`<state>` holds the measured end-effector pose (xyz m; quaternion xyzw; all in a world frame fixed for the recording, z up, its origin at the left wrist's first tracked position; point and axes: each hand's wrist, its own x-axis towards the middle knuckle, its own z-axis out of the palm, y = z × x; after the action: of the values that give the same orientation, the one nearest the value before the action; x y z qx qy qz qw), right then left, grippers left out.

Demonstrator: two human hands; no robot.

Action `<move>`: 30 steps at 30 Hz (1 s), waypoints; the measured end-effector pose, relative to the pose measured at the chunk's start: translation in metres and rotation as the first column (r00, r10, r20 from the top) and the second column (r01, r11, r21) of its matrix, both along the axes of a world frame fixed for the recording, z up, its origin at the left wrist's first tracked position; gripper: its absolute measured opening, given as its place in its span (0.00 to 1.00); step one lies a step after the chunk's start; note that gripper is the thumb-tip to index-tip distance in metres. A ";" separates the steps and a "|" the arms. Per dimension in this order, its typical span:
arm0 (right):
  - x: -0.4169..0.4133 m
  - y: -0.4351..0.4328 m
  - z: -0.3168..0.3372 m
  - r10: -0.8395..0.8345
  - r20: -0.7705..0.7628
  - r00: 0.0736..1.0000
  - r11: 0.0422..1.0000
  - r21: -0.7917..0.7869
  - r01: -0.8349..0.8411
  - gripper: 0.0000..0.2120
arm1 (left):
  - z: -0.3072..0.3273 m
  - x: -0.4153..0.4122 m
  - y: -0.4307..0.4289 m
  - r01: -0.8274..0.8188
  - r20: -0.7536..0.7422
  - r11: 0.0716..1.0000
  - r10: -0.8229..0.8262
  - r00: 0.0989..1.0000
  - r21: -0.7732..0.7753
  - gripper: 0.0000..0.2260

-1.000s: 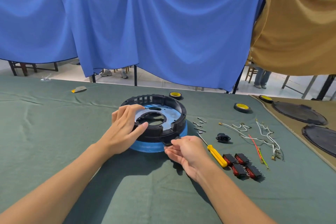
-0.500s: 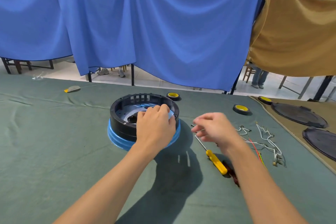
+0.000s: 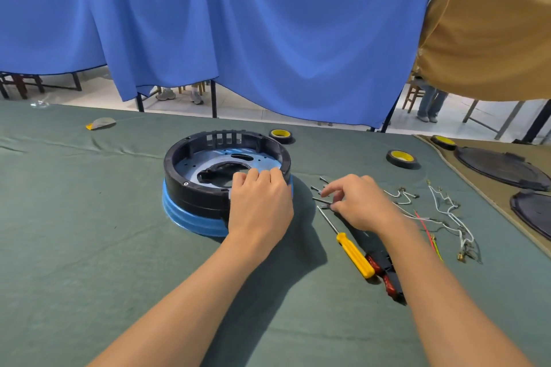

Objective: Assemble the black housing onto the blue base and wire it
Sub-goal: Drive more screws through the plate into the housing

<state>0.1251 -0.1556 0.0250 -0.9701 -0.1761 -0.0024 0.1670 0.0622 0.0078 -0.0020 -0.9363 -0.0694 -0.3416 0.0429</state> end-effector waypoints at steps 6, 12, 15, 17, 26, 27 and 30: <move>0.000 0.005 -0.007 0.006 0.041 0.999 0.998 -0.062 -0.004 0.09 | -0.006 -0.009 0.015 0.149 0.109 0.980 -0.163 0.980 0.129 0.11; -0.003 0.010 -0.010 0.015 0.087 0.996 0.999 -0.051 -0.011 0.06 | -0.012 -0.016 0.027 0.123 0.186 0.972 -0.161 0.969 0.199 0.12; -0.003 0.008 -0.003 0.008 0.112 0.994 1.000 -0.023 -0.006 0.04 | -0.014 -0.019 0.030 0.113 0.216 0.975 -0.154 0.964 0.192 0.13; -0.005 0.008 0.007 0.015 0.131 0.991 0.994 0.104 -0.029 0.03 | -0.016 -0.019 0.032 0.134 0.229 0.972 -0.177 0.957 0.192 0.13; -0.026 0.040 0.025 0.091 0.228 0.969 0.800 0.563 -0.207 0.03 | -0.017 -0.016 0.029 0.162 0.248 0.983 -0.177 0.952 0.081 0.11; -0.027 0.043 0.024 0.098 0.240 0.966 0.792 0.569 -0.221 0.03 | -0.017 -0.016 0.029 0.160 0.250 0.984 -0.176 0.952 0.082 0.11; -0.029 0.048 0.021 0.113 0.284 0.952 0.786 0.560 -0.260 0.04 | -0.018 -0.017 0.029 0.159 0.253 0.984 -0.174 0.952 0.081 0.11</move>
<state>0.0964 -0.1078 0.0459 -0.8399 -0.2806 -0.1551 0.4380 0.0455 0.0363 -0.0205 -0.8844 0.0150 -0.4653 0.0323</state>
